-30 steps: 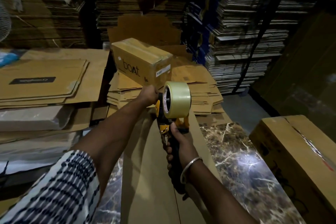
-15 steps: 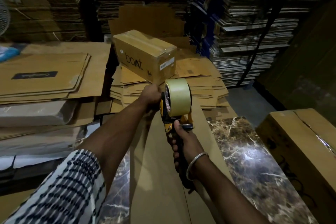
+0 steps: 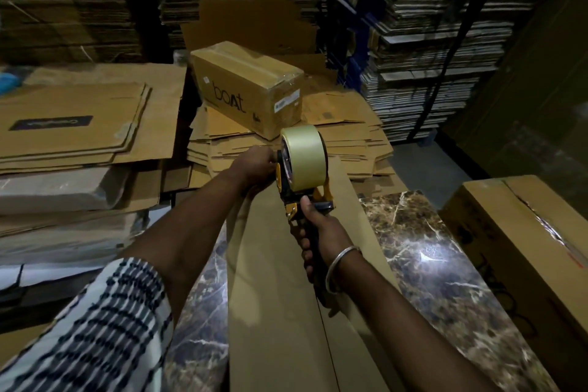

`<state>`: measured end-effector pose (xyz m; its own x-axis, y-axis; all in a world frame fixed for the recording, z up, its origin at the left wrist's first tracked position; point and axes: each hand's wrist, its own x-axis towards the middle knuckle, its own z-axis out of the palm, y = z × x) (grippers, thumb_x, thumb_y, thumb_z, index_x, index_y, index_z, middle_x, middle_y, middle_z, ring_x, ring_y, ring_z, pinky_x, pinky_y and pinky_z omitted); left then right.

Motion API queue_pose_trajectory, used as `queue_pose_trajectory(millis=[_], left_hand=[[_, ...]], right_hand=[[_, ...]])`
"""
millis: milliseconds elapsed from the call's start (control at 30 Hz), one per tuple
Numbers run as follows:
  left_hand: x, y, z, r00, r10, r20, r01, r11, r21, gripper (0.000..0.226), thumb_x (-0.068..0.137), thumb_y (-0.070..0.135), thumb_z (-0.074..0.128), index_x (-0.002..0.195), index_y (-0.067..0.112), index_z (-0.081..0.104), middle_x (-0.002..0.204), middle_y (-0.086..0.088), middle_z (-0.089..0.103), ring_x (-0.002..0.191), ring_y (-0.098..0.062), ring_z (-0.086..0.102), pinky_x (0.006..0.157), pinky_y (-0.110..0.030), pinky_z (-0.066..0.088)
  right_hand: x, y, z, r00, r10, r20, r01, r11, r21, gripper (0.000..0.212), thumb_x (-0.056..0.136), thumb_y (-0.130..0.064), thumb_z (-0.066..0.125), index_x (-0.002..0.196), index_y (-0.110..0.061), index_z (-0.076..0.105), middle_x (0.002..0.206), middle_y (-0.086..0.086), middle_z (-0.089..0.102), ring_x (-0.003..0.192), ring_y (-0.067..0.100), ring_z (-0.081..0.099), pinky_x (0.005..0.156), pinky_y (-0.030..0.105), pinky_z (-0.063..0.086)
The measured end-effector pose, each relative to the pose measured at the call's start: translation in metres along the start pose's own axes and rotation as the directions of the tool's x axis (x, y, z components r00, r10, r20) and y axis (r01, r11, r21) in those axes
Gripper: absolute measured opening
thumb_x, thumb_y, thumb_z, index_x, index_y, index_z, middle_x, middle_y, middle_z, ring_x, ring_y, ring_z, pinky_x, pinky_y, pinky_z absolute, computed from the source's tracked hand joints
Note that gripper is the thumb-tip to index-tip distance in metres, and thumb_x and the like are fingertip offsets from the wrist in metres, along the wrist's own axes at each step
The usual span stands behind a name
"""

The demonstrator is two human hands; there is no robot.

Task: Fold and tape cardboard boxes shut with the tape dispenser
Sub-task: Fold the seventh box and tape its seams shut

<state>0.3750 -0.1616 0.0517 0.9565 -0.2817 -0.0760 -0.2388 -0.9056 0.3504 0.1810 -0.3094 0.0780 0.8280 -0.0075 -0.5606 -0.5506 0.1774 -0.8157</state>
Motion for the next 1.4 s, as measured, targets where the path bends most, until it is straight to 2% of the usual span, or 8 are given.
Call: queue_pose_trajectory(millis=[300,400,500,633,767,967,1100,1400], left_hand=[[-0.011,0.009,0.005,0.992,-0.023,-0.122,0.04,0.991,0.131,0.031,0.096,0.035,0.053,0.067,0.027,0.054,0.084,-0.006,0.065,0.081,-0.027,0.061,0.073,-0.036,0.053],[-0.014,0.006,0.015,0.982,-0.061,-0.178,0.077,0.993,0.087,0.038,0.097,0.052,0.048,0.081,0.025,0.069,0.083,-0.002,0.066,0.081,-0.025,0.062,0.067,-0.032,0.046],[-0.023,0.004,0.024,0.972,-0.048,-0.229,0.063,0.996,0.056,0.051,0.096,0.063,0.036,0.101,0.029,0.073,0.093,0.001,0.069,0.094,-0.024,0.063,0.082,-0.038,0.045],[-0.045,-0.004,0.03,0.949,0.276,-0.149,-0.25,0.953,0.172,0.062,0.094,0.059,0.025,0.148,0.032,0.041,0.154,0.005,0.044,0.143,-0.019,0.037,0.113,-0.051,0.032],[-0.063,-0.002,0.032,0.903,0.408,0.134,-0.429,0.87,0.244,0.055,0.101,0.048,0.026,0.153,0.032,0.033,0.163,0.005,0.027,0.152,-0.016,0.015,0.122,-0.053,0.009],[-0.065,0.002,0.019,0.937,0.301,0.175,-0.346,0.864,0.366,0.057,0.1,0.055,0.023,0.156,0.04,0.022,0.164,0.018,0.015,0.153,-0.008,0.002,0.119,-0.062,-0.003],[-0.052,-0.001,0.014,0.955,0.253,0.153,-0.296,0.842,0.452,0.057,0.101,0.055,0.023,0.156,0.04,0.019,0.165,0.017,0.013,0.154,-0.014,0.001,0.118,-0.065,0.001],[-0.03,-0.006,0.004,0.964,0.115,0.241,-0.223,0.844,0.487,0.061,0.102,0.06,0.026,0.158,0.041,0.01,0.167,0.014,0.0,0.154,-0.016,-0.006,0.119,-0.061,0.01]], right_hand=[[-0.057,0.037,-0.02,0.998,0.062,-0.001,-0.062,0.998,0.009,0.055,0.087,-0.066,0.059,0.06,-0.02,0.048,0.055,0.001,0.037,0.044,0.017,0.026,0.048,0.026,0.02],[-0.074,0.048,-0.024,0.996,0.086,-0.016,-0.086,0.996,0.033,0.056,0.085,-0.066,0.06,0.063,-0.016,0.046,0.053,0.002,0.037,0.042,0.017,0.028,0.046,0.025,0.021],[-0.079,0.052,-0.024,0.995,0.092,-0.035,-0.092,0.996,0.021,0.056,0.087,-0.065,0.06,0.064,-0.016,0.046,0.053,0.002,0.037,0.042,0.017,0.027,0.046,0.025,0.02],[-0.078,0.052,-0.023,0.996,0.082,-0.029,-0.082,0.997,0.004,0.056,0.089,-0.063,0.059,0.061,-0.016,0.044,0.052,0.002,0.036,0.04,0.018,0.027,0.046,0.025,0.02],[-0.076,0.05,-0.024,0.997,0.073,-0.021,-0.073,0.997,0.0,0.056,0.089,-0.062,0.059,0.061,-0.016,0.044,0.052,0.002,0.035,0.04,0.018,0.027,0.046,0.026,0.02],[-0.069,0.045,-0.022,0.999,0.034,0.005,-0.034,0.999,0.007,0.055,0.091,-0.061,0.059,0.056,-0.019,0.049,0.054,0.002,0.035,0.043,0.018,0.025,0.045,0.024,0.02],[-0.052,0.03,-0.019,1.0,0.028,0.009,-0.028,0.999,-0.019,0.064,0.092,-0.061,0.058,0.041,-0.021,0.056,0.052,0.001,0.036,0.041,0.017,0.027,0.043,0.021,0.022],[-0.019,0.016,-0.03,0.989,0.133,0.065,-0.127,0.987,-0.098,0.065,0.077,-0.079,0.061,0.055,-0.02,0.042,0.057,0.0,0.032,0.044,0.016,0.024,0.046,0.024,0.019]])
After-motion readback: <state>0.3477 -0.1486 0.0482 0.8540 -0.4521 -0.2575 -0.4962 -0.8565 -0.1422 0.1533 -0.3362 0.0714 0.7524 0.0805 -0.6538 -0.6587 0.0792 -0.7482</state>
